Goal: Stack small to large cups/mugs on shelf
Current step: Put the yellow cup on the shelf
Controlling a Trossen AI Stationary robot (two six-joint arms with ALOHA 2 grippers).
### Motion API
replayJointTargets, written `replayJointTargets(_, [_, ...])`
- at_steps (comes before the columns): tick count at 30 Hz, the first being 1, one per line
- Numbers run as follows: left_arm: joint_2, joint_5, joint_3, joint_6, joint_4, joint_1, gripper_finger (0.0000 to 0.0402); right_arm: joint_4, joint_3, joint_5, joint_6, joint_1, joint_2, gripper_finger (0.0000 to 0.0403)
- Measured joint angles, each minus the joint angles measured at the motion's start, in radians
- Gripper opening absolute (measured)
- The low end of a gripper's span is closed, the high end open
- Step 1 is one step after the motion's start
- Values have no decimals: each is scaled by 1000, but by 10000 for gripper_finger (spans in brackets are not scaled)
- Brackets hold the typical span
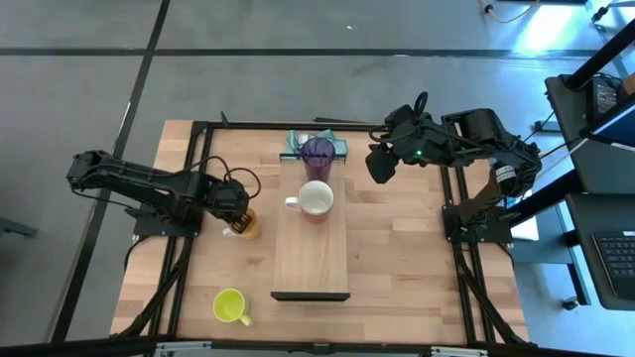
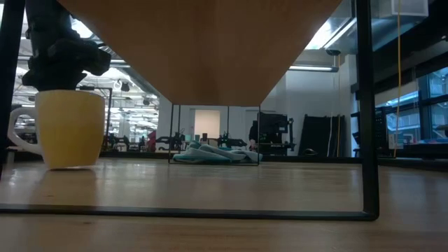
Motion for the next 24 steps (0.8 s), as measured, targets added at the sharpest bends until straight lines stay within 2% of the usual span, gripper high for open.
replayJointTargets(5, [0,16,8,-3,-7,0,9,0,0,0,0,0,0,186])
replayJointTargets(9, [0,22,67,-2,-18,0,8,0,0,0,0,0,0,186])
replayJointTargets(15, [0,19,234,22,-113,-1,8,0,0,0,-1,0,0,186])
replayJointTargets(21, [0,10,390,8,-328,-2,8,0,0,0,-4,0,0,186])
replayJointTargets(24, [0,8,463,-15,-352,-23,8,0,0,-1,-5,0,0,186])
